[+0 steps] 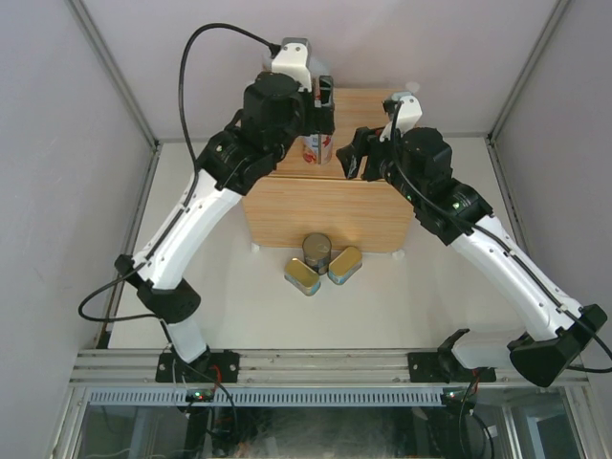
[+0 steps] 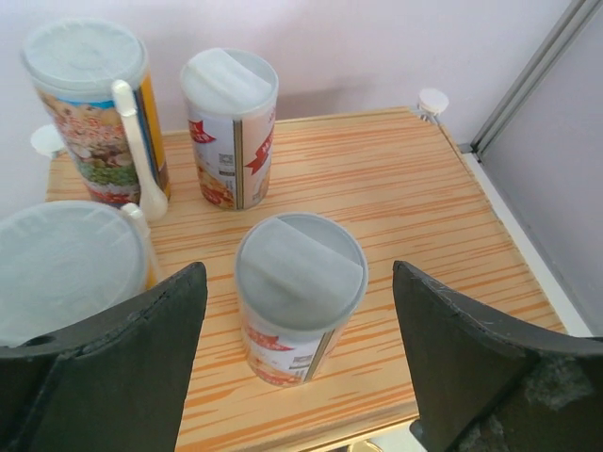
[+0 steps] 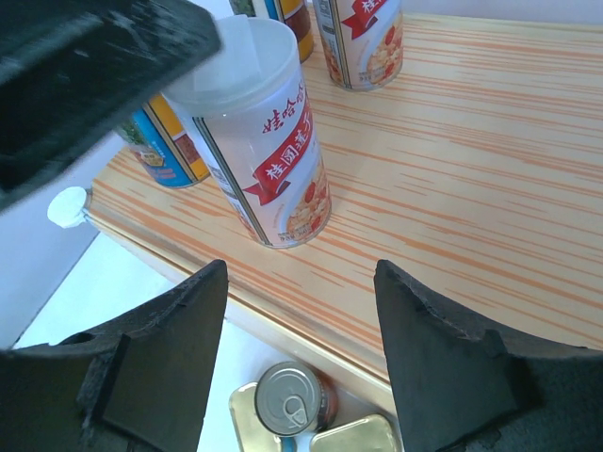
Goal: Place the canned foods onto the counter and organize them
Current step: Place the canned food on the counter.
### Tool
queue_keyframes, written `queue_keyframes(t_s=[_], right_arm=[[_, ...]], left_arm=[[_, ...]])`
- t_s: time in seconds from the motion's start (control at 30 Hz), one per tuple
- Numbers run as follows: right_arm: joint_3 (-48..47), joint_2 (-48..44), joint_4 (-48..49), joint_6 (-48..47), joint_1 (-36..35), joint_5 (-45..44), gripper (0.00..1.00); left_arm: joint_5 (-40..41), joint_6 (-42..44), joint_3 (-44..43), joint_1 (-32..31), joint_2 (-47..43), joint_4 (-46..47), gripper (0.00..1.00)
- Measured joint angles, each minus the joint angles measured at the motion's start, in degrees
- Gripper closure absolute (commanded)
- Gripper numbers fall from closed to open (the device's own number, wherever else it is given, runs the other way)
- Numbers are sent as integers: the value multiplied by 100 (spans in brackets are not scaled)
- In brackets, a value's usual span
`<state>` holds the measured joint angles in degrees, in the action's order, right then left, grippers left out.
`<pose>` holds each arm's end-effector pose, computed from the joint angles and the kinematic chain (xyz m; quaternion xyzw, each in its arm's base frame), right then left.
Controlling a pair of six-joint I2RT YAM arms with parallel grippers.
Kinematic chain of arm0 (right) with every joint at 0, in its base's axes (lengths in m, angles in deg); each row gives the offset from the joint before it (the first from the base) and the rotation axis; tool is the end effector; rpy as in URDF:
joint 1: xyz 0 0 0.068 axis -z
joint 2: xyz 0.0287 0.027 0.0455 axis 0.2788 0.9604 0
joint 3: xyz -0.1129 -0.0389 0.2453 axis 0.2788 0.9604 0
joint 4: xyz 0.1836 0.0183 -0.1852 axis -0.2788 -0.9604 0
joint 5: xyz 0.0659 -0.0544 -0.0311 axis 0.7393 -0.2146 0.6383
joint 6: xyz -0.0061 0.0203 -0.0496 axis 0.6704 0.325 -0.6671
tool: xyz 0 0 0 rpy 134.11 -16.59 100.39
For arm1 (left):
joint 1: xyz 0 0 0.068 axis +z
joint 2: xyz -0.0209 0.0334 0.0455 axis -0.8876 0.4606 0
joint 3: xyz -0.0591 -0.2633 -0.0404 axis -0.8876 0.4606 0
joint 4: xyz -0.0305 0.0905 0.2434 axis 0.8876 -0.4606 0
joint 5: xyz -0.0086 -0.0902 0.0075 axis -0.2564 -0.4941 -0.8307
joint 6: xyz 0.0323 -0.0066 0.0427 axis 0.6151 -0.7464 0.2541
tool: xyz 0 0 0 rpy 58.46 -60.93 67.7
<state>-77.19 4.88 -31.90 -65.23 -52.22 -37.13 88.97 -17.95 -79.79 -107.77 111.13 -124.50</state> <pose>0.2289 0.1610 0.4542 -0.0914 0.7597 0.2398 0.5975 0.2677 -0.2473 0.5271 0.0696 0.7553 -0.1518 0.6337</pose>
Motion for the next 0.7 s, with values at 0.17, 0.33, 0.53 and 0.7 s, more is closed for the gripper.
queue_keyframes(t_s=[0.17, 0.33, 0.53, 0.7], right_arm=[[-2, 0, -2, -2, 0, -20, 36], [-66, 4, -50, -4, -4, -24, 36], [-164, 44, -85, -22, -11, -26, 36], [-258, 190, -96, -22, -13, -22, 39]], left_arm=[[72, 2, 256, -26, -437, 103, 16], [181, 7, 538, -149, -892, 212, 16], [356, 33, 667, -361, -1211, 313, 17], [527, 109, 1019, -560, -1547, 448, 19]])
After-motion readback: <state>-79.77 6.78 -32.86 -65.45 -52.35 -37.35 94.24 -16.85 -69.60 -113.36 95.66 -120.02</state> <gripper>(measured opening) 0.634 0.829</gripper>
